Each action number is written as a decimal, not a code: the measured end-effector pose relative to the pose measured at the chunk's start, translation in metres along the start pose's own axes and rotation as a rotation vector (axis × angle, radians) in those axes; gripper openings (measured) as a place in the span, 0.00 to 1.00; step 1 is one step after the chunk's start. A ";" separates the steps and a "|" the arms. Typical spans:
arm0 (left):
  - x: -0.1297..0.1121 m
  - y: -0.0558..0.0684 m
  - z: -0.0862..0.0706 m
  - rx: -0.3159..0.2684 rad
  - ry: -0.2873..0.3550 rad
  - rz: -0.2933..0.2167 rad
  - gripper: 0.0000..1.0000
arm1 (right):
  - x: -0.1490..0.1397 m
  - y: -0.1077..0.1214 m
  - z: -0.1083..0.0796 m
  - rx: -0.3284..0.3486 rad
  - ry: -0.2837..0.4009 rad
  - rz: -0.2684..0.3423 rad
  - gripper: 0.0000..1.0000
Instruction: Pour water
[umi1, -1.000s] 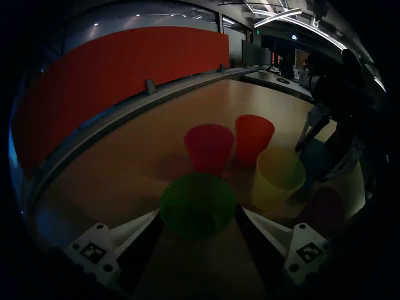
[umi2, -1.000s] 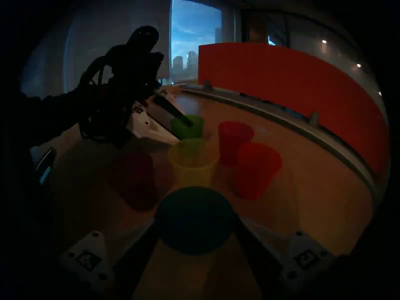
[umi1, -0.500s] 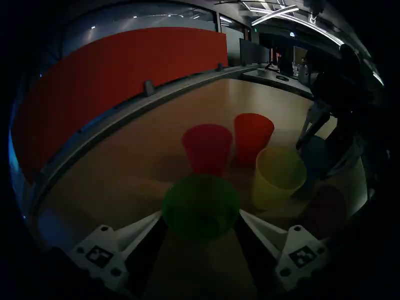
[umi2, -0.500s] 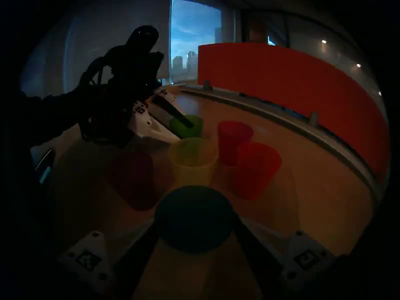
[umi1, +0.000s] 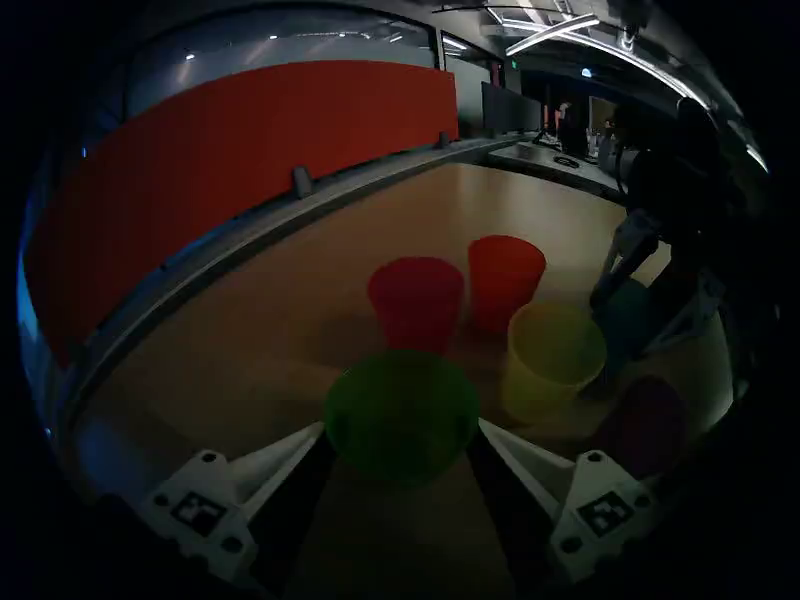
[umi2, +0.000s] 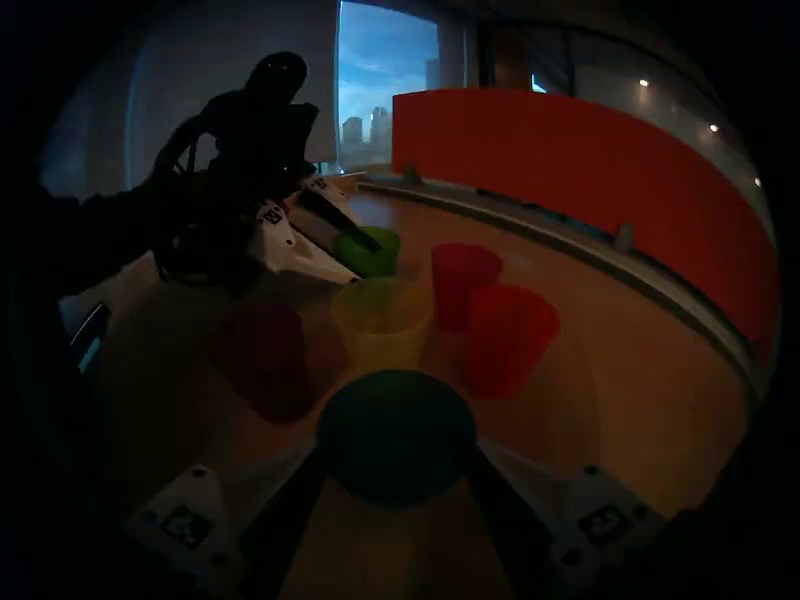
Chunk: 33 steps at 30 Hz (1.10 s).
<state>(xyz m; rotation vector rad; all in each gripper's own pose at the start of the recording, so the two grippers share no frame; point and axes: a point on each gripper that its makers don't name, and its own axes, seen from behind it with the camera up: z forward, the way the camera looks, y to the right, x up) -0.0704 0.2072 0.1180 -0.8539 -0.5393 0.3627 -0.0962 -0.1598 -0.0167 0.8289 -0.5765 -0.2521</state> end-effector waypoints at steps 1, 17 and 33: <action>0.001 0.000 -0.002 0.003 0.002 0.000 0.85 | 0.000 0.000 -0.001 -0.003 0.002 0.002 0.92; 0.028 0.013 -0.054 0.049 0.087 -0.008 0.85 | 0.034 -0.005 -0.039 -0.042 0.074 -0.006 0.91; 0.074 0.017 -0.118 0.118 0.279 -0.063 0.85 | 0.077 -0.015 -0.076 -0.075 0.183 -0.005 0.91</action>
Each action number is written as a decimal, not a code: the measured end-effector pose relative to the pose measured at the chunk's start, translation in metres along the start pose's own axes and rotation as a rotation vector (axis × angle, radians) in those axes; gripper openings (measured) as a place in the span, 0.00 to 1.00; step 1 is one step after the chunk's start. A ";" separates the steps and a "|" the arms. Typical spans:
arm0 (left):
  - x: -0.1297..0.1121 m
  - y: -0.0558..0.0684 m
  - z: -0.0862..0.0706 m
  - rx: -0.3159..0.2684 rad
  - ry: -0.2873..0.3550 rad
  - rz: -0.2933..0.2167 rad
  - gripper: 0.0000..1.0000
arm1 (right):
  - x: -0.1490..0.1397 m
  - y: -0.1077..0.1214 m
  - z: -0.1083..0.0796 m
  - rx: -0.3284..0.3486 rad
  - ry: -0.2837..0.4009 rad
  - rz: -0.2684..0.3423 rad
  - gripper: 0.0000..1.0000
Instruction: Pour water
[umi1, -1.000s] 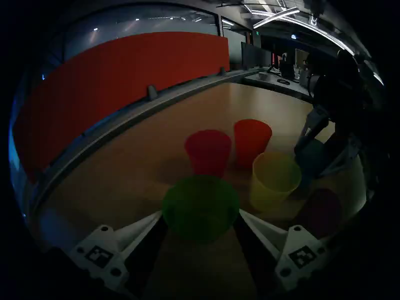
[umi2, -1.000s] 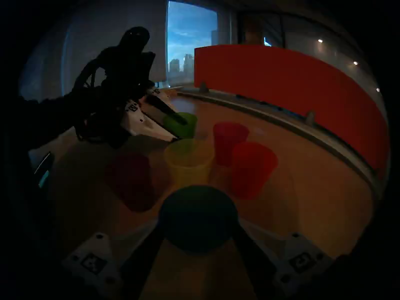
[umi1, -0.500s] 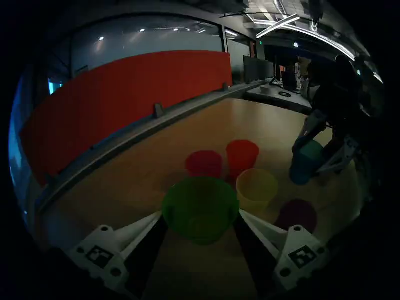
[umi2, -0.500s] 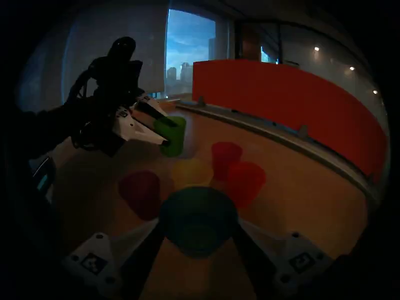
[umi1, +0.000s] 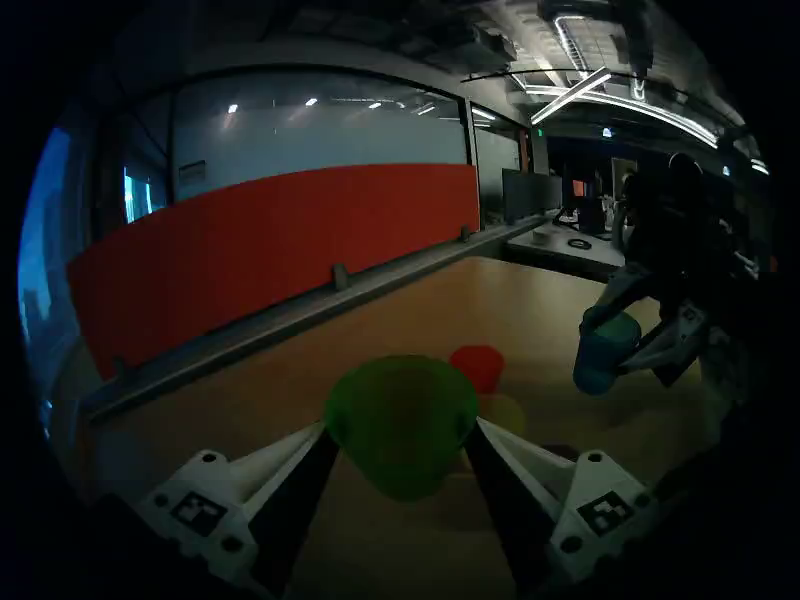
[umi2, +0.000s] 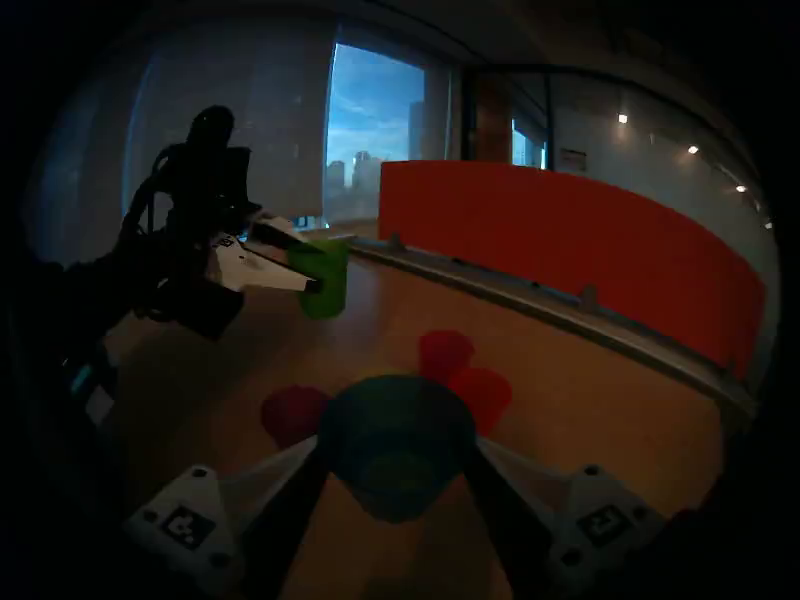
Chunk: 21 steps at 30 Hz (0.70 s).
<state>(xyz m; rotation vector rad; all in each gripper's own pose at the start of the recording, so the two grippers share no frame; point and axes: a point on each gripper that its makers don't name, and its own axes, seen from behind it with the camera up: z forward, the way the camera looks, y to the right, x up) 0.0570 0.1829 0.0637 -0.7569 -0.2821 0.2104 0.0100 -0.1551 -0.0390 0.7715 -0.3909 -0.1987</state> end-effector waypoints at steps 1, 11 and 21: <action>0.004 0.001 -0.002 0.003 0.014 -0.004 0.85 | 0.002 0.000 -0.001 -0.001 0.006 0.001 0.90; 0.030 0.011 -0.023 0.019 0.128 -0.033 0.85 | 0.024 -0.004 -0.010 -0.012 0.064 0.001 0.90; 0.041 0.020 -0.040 0.012 0.173 -0.042 0.85 | 0.043 -0.004 -0.016 -0.018 0.138 0.010 0.89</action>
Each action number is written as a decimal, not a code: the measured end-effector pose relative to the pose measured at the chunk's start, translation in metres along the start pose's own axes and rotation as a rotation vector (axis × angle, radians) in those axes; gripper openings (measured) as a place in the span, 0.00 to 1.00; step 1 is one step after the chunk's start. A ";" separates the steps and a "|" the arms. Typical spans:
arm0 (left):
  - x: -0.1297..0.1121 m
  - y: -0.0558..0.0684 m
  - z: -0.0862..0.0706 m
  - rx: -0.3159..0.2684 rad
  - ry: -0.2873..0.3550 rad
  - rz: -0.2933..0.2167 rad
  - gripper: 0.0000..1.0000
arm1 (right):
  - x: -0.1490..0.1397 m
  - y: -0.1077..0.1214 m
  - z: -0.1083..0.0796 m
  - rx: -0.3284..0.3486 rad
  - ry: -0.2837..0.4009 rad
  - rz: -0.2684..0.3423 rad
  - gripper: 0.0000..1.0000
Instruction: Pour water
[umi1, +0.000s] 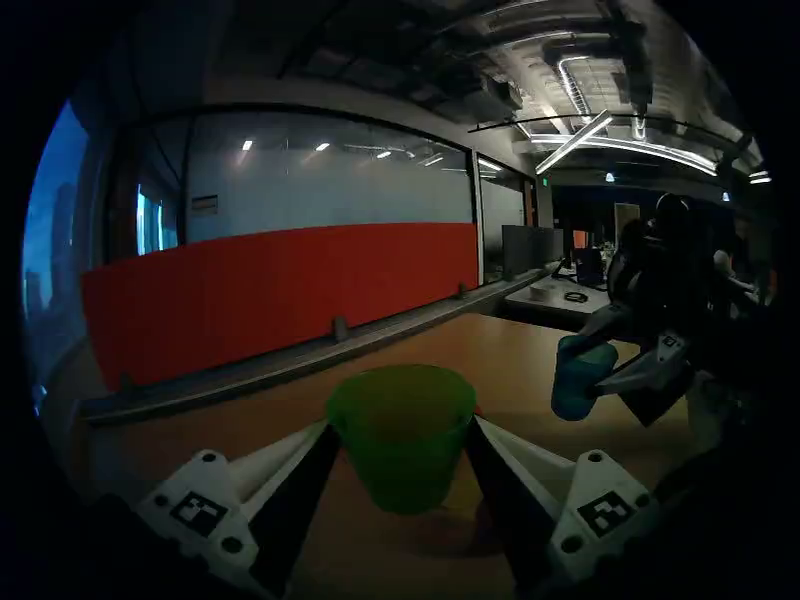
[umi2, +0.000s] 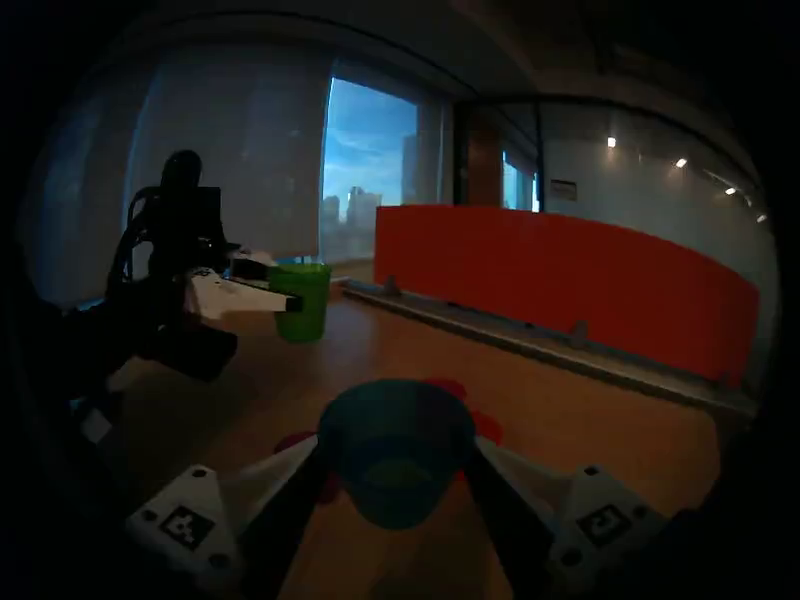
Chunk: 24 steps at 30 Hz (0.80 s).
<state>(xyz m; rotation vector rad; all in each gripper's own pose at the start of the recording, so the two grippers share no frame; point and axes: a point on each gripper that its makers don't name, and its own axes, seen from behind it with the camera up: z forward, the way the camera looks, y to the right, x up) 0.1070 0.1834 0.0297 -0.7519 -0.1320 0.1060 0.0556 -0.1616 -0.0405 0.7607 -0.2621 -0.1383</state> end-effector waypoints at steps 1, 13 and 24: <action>0.000 0.001 -0.001 -0.001 0.001 0.000 0.85 | 0.002 0.000 0.000 -0.001 0.009 0.001 0.89; 0.002 0.011 -0.017 -0.007 0.021 -0.002 0.86 | 0.030 0.003 0.002 -0.017 0.108 -0.003 0.90; 0.004 0.015 -0.029 -0.001 0.050 -0.008 0.86 | 0.048 0.001 0.002 -0.013 0.153 -0.008 0.90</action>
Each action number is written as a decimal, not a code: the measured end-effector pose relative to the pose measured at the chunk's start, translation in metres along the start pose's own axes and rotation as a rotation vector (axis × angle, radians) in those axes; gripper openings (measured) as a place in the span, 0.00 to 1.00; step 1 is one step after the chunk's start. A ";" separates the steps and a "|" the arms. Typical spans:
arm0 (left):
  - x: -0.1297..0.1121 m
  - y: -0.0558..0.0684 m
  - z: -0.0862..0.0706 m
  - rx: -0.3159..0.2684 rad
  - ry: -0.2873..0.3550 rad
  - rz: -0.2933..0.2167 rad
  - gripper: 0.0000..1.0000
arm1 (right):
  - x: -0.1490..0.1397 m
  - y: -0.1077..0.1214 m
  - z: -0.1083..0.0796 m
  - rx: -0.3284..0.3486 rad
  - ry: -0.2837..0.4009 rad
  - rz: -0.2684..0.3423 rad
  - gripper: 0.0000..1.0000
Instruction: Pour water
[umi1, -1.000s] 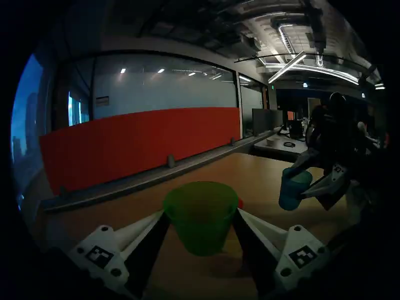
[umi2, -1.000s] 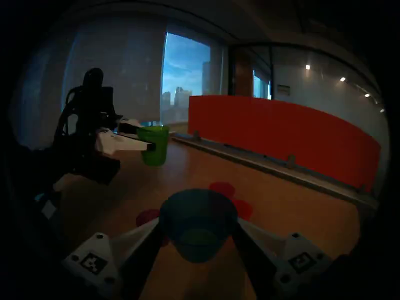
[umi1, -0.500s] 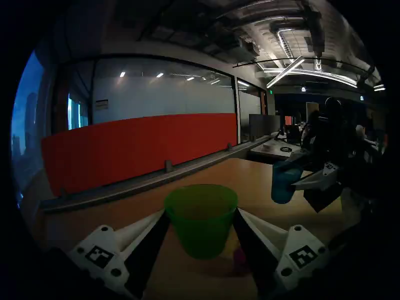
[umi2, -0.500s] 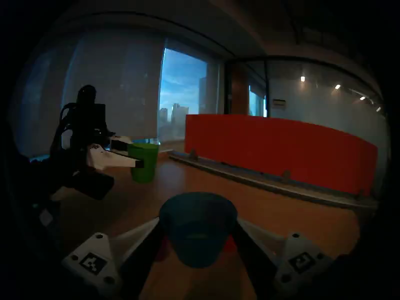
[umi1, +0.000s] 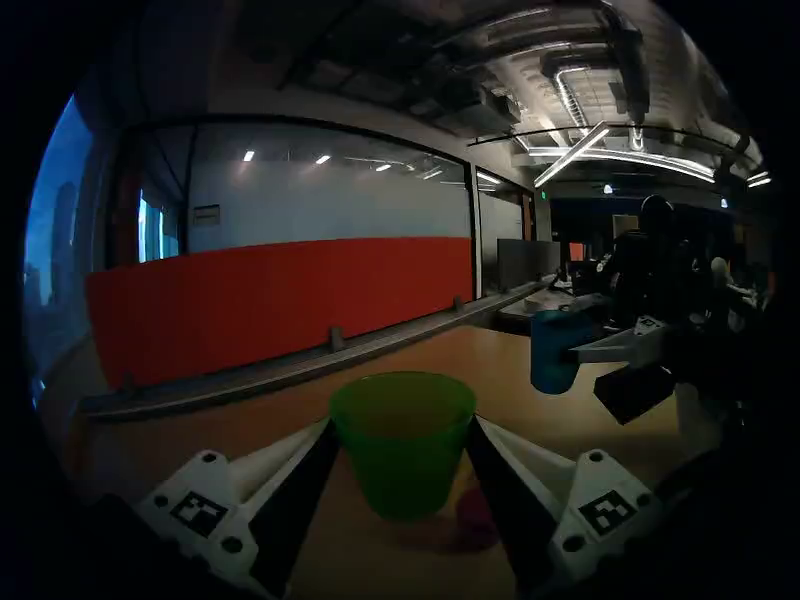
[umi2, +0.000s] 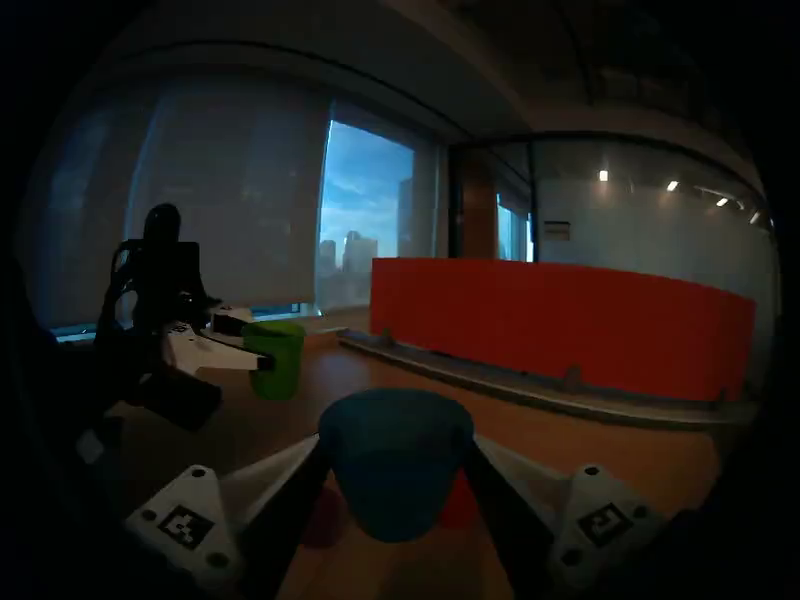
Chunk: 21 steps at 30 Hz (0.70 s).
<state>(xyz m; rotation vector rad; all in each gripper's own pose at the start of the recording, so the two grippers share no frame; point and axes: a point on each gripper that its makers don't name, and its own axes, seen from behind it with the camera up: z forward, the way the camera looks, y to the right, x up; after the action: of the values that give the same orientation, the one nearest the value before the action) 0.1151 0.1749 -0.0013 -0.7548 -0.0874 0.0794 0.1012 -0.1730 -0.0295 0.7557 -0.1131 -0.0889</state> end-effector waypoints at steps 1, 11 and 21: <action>0.001 0.001 -0.001 -0.001 0.003 0.000 0.86 | 0.001 0.000 0.000 0.000 0.001 -0.003 0.90; 0.001 0.009 -0.010 -0.001 0.019 0.015 0.86 | 0.014 -0.001 0.003 0.017 0.000 -0.023 0.90; -0.006 0.012 -0.018 0.005 0.020 0.008 0.86 | 0.028 -0.011 0.009 0.069 0.001 -0.071 0.89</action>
<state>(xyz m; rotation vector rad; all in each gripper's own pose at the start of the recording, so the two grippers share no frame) 0.1110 0.1705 -0.0227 -0.7510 -0.0658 0.0794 0.1277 -0.1903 -0.0281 0.8287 -0.0890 -0.1533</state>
